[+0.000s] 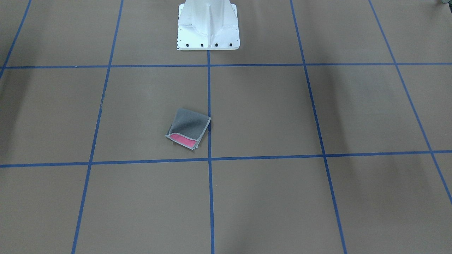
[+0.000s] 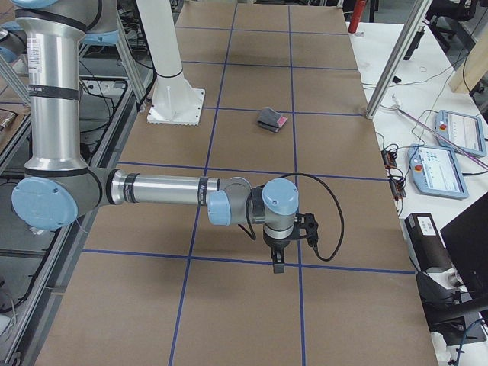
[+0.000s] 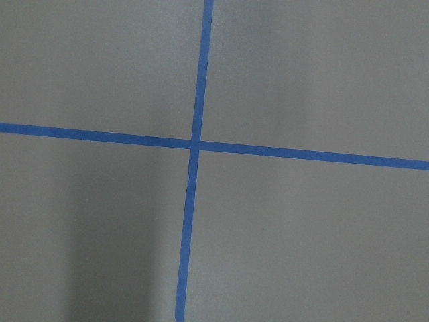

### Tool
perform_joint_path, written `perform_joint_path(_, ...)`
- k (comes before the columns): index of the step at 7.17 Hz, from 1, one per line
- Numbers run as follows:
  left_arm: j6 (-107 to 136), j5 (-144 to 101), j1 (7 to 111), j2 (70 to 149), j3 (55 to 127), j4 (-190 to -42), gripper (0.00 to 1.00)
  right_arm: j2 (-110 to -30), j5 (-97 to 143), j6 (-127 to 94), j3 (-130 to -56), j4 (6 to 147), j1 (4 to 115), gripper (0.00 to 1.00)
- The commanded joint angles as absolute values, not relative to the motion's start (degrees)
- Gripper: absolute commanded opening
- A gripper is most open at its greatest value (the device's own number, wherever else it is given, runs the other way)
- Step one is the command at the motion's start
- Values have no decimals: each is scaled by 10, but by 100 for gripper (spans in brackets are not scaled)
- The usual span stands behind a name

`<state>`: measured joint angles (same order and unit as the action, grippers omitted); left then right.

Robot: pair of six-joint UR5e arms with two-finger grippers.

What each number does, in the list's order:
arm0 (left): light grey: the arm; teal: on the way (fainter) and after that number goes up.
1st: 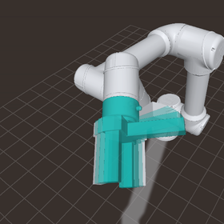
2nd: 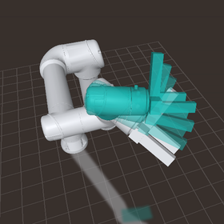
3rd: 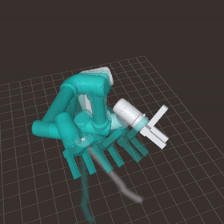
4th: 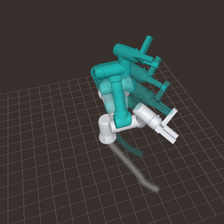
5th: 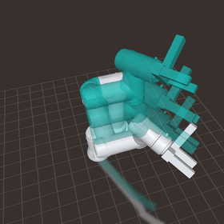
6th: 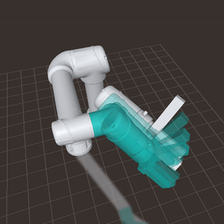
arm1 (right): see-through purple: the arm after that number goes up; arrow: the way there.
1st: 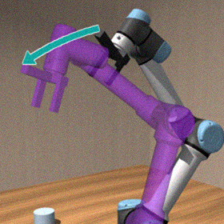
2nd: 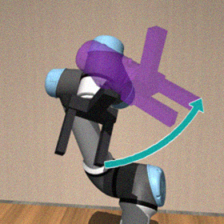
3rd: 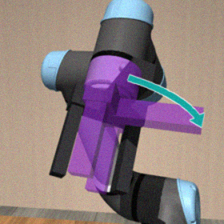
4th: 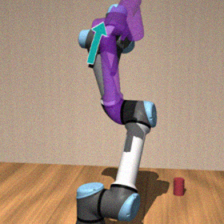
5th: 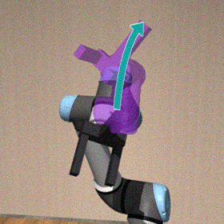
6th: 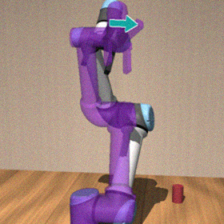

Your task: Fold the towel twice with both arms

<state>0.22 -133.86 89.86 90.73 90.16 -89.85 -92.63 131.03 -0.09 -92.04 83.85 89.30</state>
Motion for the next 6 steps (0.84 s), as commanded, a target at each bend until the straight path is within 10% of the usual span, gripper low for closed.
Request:
perform_joint_path(1,-2,-1335,896,907,900,-900,100,-926,1310,-2,-917,838,893,100)
perform_joint_path(6,-3,-1338,896,906,897,-914,100,-926,1311,-2,-914,838,893,100)
